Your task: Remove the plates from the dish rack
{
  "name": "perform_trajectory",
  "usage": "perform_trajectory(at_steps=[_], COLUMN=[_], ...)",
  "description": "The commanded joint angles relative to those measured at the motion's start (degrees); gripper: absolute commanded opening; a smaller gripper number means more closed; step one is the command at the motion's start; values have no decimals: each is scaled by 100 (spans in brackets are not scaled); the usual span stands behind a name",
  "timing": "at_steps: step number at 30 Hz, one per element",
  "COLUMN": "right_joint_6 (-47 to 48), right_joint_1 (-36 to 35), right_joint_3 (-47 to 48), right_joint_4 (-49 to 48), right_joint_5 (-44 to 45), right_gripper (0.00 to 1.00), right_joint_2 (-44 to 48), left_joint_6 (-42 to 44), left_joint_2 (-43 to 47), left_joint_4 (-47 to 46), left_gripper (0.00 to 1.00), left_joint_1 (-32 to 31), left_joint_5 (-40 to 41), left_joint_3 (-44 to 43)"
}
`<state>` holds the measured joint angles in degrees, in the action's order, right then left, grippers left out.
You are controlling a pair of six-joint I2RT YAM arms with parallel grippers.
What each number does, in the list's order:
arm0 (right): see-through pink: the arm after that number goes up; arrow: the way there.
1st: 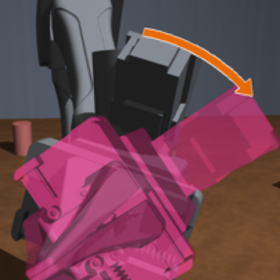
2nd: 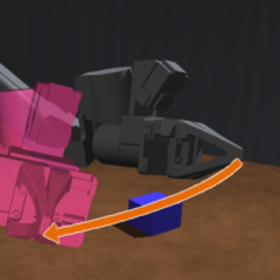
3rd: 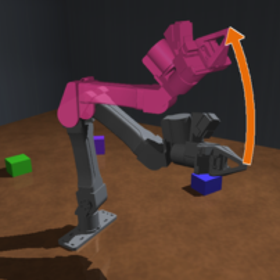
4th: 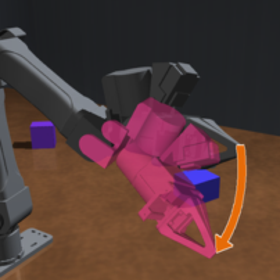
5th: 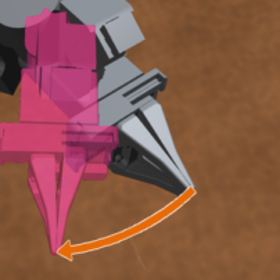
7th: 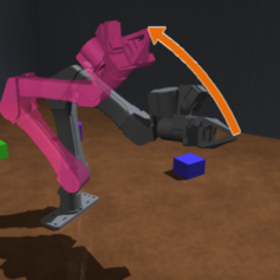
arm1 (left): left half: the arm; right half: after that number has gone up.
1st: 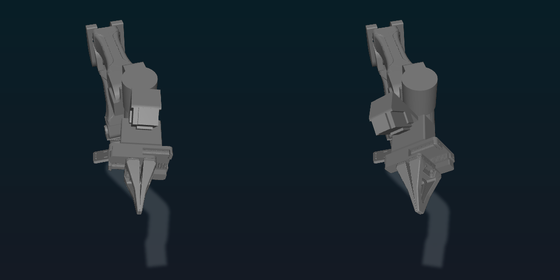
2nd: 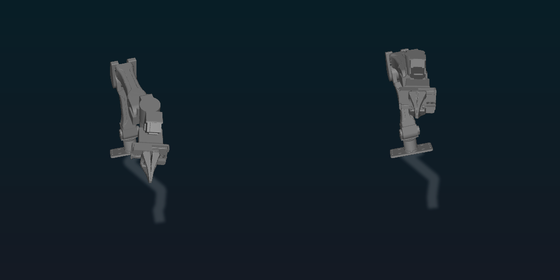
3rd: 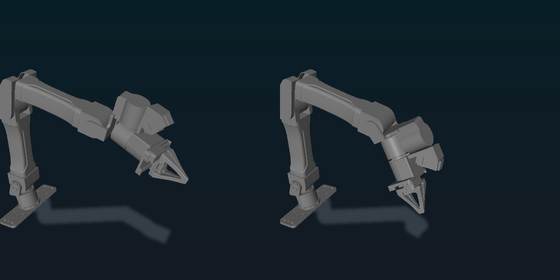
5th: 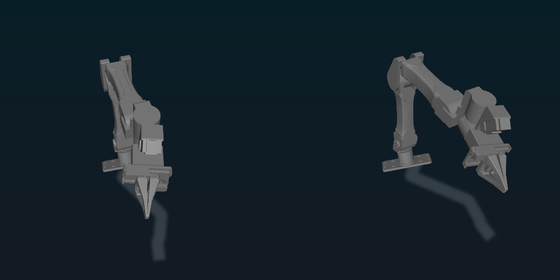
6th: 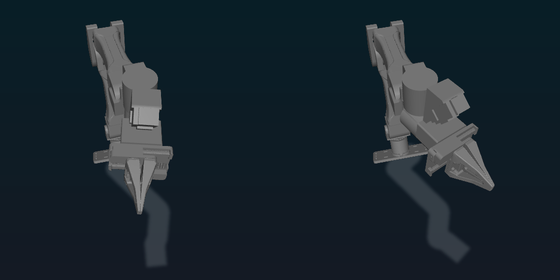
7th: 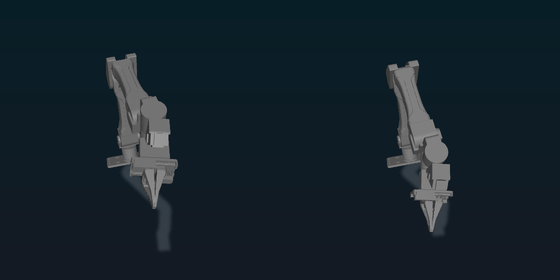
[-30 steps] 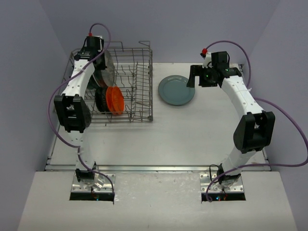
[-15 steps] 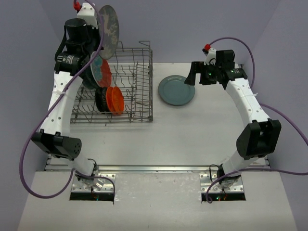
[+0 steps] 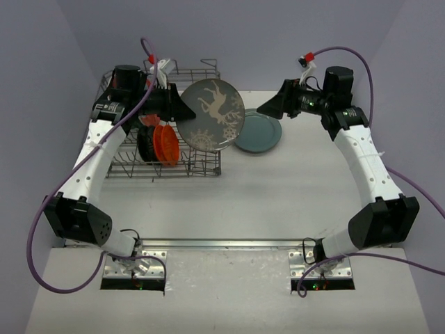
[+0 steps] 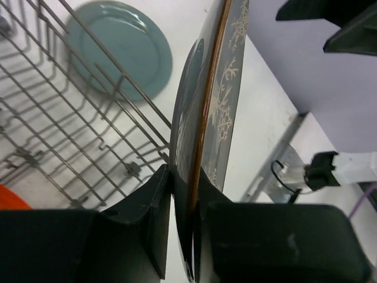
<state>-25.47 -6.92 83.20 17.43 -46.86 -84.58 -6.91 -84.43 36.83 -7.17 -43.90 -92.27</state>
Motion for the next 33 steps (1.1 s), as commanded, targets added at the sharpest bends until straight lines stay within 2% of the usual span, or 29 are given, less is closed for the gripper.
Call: perform_trajectory(at_steps=[1,9,11,13,16,18,20,21,23,24,25,27,33], right_joint_6=[-261,80,112,63,-79,-232,-331,-387,-453,-534,-596,-867,-1939], right_joint_1=[-87,-740,-916,-980,-1016,-1037,-1030,-1030,-983,-950,-895,-581,958], right_joint_3=[56,-151,-198,-190,-190,-204,-238,-257,-300,-345,-384,-509,-890], right_joint_4=[-384,-156,-144,-144,-152,-167,-181,-157,-152,-152,-159,-253,-946], right_joint_5=[-284,-196,-175,-169,-239,-341,-343,-313,-315,-329,-347,-492,-1274], right_gripper=[72,65,60,52,45,27,5,1,0,0,0,0,0], right_joint_2=[-104,-284,-305,-360,-430,-489,-496,-490,-457,-440,-423,-369,-497], left_joint_6=[-413,-499,-522,-524,-550,-586,-594,-600,-609,-617,-639,-670,-724], left_joint_2=[213,38,5,-12,-21,-28,-37,-31,-22,-1,19,98,122], left_joint_4=[-837,-818,-818,-818,-830,-859,-872,-879,-872,-857,-826,-668,-493], left_gripper=[0,0,0,0,0,0,1,4,22,36,55,98,100], left_joint_1=[-1,-176,-197,-207,-214,-214,-214,-214,-214,-214,-221,-206,98], left_joint_5=[-1469,-1753,-1815,-1836,-1841,-1834,-1803,-1754,-1602,-1525,-1413,-542,80], left_joint_3=[82,292,333,380,405,412,421,421,413,412,405,361,50])
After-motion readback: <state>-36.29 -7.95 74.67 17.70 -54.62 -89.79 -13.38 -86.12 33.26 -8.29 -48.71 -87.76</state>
